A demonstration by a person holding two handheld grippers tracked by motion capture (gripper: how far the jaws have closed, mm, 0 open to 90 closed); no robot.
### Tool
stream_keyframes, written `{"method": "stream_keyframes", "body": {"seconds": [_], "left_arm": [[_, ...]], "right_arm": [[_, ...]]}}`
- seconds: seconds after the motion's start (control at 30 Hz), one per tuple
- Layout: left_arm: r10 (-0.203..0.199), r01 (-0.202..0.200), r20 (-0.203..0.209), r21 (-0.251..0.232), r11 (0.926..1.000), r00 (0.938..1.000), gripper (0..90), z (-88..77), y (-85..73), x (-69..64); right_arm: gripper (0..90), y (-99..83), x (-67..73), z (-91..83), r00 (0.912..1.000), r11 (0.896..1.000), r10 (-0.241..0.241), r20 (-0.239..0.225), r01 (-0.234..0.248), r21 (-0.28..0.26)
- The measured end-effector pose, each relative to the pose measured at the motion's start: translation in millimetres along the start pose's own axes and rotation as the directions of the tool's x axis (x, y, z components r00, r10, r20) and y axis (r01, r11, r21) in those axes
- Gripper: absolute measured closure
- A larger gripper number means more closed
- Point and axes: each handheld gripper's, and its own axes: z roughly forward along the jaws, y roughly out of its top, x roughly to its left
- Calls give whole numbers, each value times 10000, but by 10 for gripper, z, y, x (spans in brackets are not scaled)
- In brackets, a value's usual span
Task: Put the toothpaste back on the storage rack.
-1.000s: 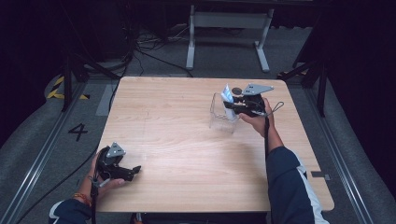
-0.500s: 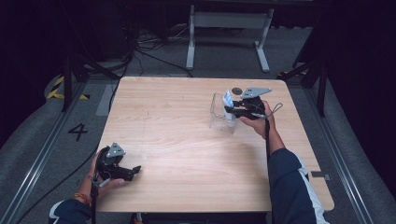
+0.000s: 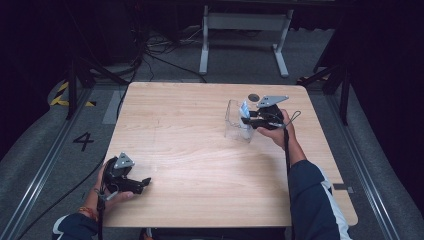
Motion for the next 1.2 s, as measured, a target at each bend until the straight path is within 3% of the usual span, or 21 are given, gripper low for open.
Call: {"method": "stream_keyframes", "body": {"seconds": [0.6, 1.2], "left_arm": [[-2, 2, -2, -2, 10000, 10000, 2, 0, 0, -1], [-67, 67, 16, 17, 10000, 10000, 2, -1, -3, -7]], "right_arm": [[544, -26, 11, -10, 9993, 9991, 353, 80, -351, -223], [455, -21, 60, 11, 9995, 9994, 278, 140, -275, -196]]}}
